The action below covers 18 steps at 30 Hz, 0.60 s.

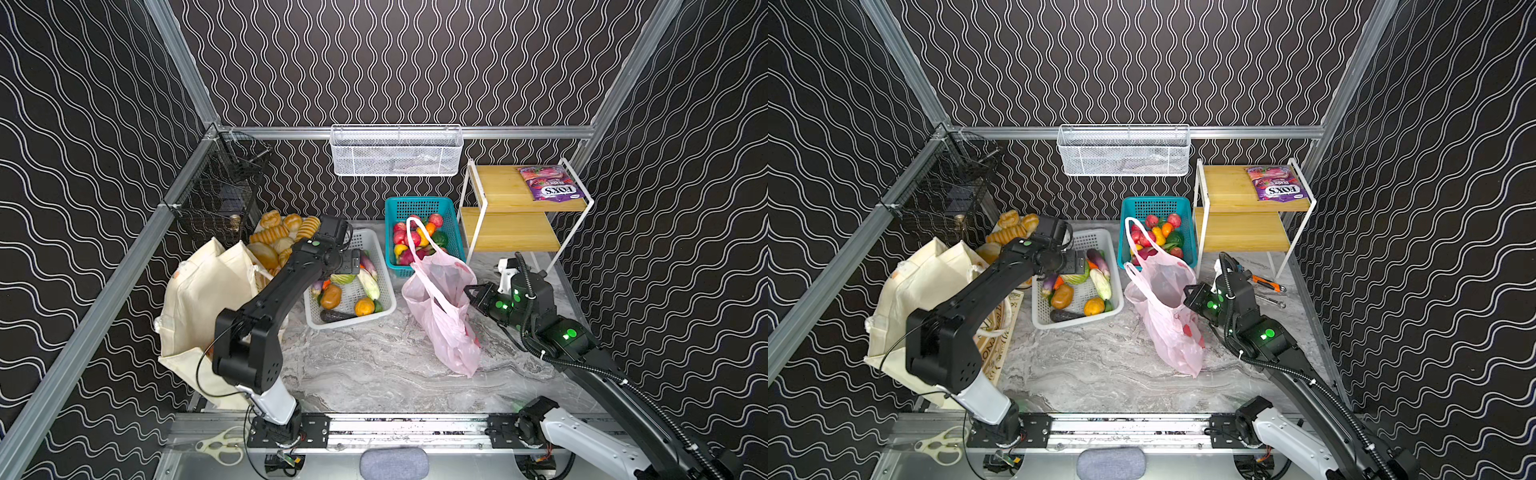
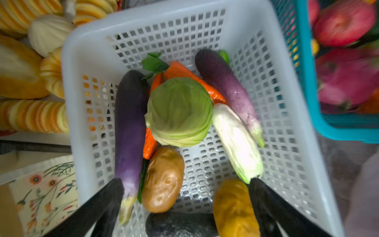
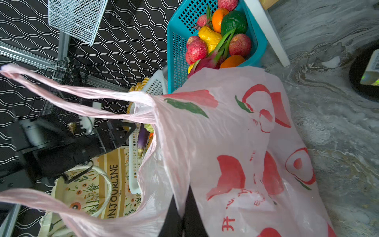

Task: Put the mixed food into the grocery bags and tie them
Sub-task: 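Move the left gripper back over the white basket to the green cabbage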

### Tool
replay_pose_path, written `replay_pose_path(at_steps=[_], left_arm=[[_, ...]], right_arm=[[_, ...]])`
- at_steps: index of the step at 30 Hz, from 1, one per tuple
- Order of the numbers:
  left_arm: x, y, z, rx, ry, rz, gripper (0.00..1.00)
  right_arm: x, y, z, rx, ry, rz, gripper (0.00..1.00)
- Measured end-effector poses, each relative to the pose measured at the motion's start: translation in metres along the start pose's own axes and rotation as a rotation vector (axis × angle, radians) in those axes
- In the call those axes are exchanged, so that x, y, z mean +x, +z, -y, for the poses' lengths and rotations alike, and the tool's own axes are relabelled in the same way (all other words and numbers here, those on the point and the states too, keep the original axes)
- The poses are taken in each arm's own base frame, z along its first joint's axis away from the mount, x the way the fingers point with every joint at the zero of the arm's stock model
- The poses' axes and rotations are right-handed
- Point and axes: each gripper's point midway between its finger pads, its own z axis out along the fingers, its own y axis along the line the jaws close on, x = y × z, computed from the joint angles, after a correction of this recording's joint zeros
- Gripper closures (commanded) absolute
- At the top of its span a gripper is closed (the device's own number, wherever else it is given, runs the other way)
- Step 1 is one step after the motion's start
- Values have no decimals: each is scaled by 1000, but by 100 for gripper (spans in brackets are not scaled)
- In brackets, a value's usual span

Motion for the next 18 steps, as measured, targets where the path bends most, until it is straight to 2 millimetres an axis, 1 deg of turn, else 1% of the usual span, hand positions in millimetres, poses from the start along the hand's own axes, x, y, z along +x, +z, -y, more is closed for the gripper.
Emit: replay_pose_path(at_steps=[3, 6, 8, 11, 15, 18], left_arm=[[-5, 30, -15, -32, 27, -50, 1], [-12, 54, -16, -8, 59, -104, 1], [-12, 67, -15, 4, 88, -140, 1], [-7, 79, -9, 43, 117, -188, 1], [-4, 88, -3, 79, 141, -219, 1], [-2, 95, -2, 87, 156, -232, 5]], right_arm=[[0, -1, -3, -11, -18, -7, 100], [1, -1, -5, -16, -20, -12, 100], [2, 0, -5, -19, -24, -18, 100], [3, 1, -5, -17, -23, -24, 100], [4, 4, -4, -14, -24, -37, 100], [6, 5, -6, -21, -25, -48, 100]])
